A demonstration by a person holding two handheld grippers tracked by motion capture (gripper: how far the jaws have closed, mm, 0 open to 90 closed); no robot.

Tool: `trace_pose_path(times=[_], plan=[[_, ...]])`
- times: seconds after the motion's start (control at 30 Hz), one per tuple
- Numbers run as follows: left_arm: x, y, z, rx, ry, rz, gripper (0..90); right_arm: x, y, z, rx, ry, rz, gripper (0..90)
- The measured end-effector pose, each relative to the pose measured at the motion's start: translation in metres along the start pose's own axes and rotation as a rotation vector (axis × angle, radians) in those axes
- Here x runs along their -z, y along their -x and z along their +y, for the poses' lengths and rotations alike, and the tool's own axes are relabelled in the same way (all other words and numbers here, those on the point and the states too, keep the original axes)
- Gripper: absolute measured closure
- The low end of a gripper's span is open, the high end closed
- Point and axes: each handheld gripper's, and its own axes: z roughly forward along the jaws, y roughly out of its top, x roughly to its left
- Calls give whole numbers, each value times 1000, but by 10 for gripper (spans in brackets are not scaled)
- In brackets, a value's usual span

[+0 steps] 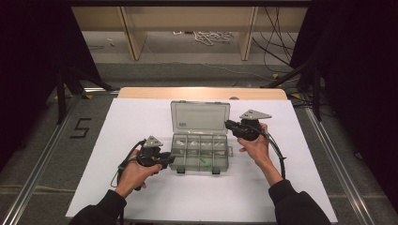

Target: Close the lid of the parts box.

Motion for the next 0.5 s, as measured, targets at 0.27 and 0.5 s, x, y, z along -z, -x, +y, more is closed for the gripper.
trace_pose_path(times=[0.27, 0.5], plan=[[7, -2, 7, -37, 38, -23, 569, 2, -3, 0, 21, -3, -14, 829], [18, -8, 24, -34, 107, -19, 416, 4, -5, -2, 37, 2, -21, 830]])
